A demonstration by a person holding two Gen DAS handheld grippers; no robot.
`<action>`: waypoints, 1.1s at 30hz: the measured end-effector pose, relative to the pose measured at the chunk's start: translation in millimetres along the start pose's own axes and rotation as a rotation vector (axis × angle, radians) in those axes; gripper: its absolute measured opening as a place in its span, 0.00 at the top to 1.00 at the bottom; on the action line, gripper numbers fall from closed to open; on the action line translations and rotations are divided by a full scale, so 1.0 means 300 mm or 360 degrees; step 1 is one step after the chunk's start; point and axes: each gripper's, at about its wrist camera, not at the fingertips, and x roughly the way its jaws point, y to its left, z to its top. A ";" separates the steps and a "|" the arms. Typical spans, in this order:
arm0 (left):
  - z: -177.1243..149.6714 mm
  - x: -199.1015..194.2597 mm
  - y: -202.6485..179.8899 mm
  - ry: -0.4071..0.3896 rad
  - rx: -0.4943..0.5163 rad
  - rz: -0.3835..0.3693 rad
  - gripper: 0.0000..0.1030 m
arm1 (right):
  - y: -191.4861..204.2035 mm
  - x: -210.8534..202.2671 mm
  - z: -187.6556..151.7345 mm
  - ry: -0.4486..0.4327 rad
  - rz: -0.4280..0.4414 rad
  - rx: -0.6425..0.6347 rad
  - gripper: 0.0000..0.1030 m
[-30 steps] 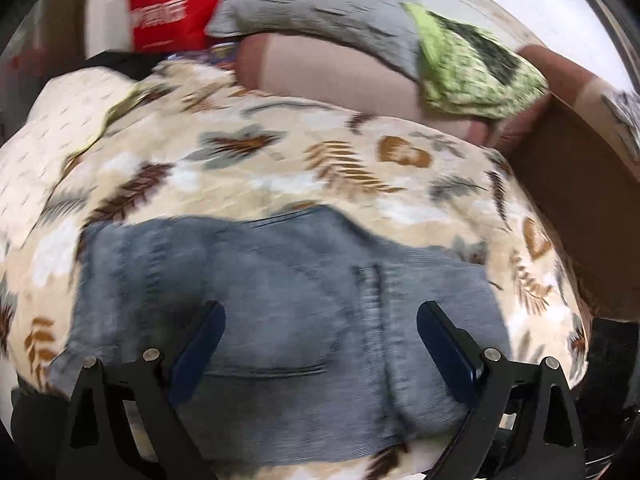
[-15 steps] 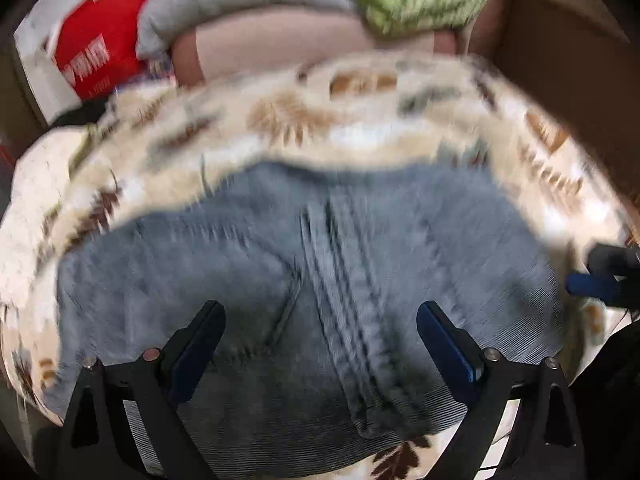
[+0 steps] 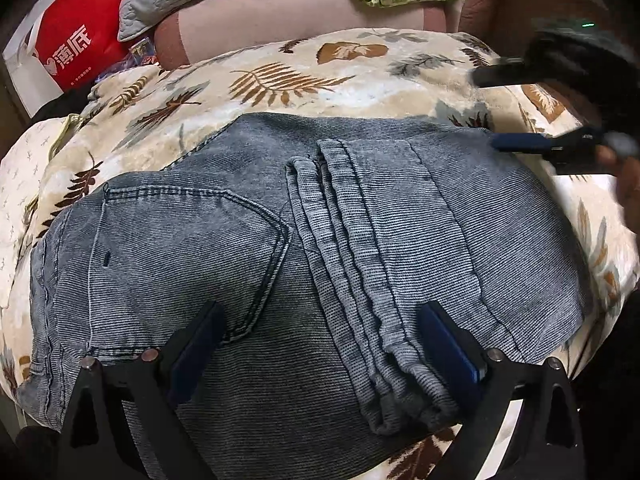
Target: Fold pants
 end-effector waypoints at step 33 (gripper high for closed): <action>-0.190 -0.326 0.496 -0.0267 -0.0978 0.0134 0.03 | -0.001 -0.173 -0.389 -0.0052 0.0134 -0.0216 0.19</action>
